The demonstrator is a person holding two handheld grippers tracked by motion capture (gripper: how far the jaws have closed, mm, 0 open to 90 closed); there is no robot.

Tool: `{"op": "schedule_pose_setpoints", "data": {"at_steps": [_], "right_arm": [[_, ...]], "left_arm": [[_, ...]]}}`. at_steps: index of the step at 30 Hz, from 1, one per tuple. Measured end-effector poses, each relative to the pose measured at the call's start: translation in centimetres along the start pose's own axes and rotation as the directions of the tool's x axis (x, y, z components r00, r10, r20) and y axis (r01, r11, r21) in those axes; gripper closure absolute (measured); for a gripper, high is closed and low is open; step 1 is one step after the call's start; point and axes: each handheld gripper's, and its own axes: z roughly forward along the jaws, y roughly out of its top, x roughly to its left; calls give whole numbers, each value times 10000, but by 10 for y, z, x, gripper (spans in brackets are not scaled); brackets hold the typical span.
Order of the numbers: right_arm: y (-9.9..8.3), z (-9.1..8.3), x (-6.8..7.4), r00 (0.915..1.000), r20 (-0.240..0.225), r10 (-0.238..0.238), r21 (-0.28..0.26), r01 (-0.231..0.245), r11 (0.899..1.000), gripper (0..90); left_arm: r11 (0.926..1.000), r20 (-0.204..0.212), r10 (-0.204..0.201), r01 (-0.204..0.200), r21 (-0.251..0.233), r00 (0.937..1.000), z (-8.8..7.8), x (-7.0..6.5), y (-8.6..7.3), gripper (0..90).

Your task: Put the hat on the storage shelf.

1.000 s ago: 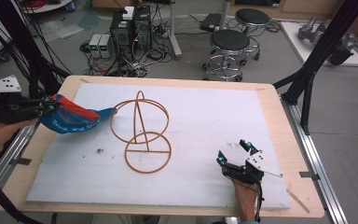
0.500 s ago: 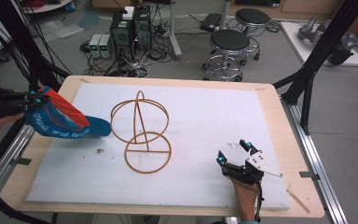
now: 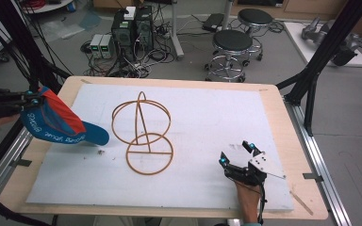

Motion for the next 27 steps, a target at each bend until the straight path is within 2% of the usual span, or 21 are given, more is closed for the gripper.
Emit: {"op": "schedule_pose_setpoints", "data": {"at_steps": [14, 20, 27], "right_arm": [[0, 0, 0, 10000, 3, -13, 0, 13, 10000, 74], [0, 0, 0, 10000, 4, -29, -2, 29, 10000, 74], [0, 0, 0, 10000, -10, -13, 10, 13, 10000, 74]], "left_arm": [[9999, 77, 126, -127, 59, 9999, 0, -4, 2, 833], [10000, 306, -42, 42, -16, 9995, 20, -6, -2, 833], [9982, 520, -397, 420, -433, 9979, 54, -5, 1, 833]]}}
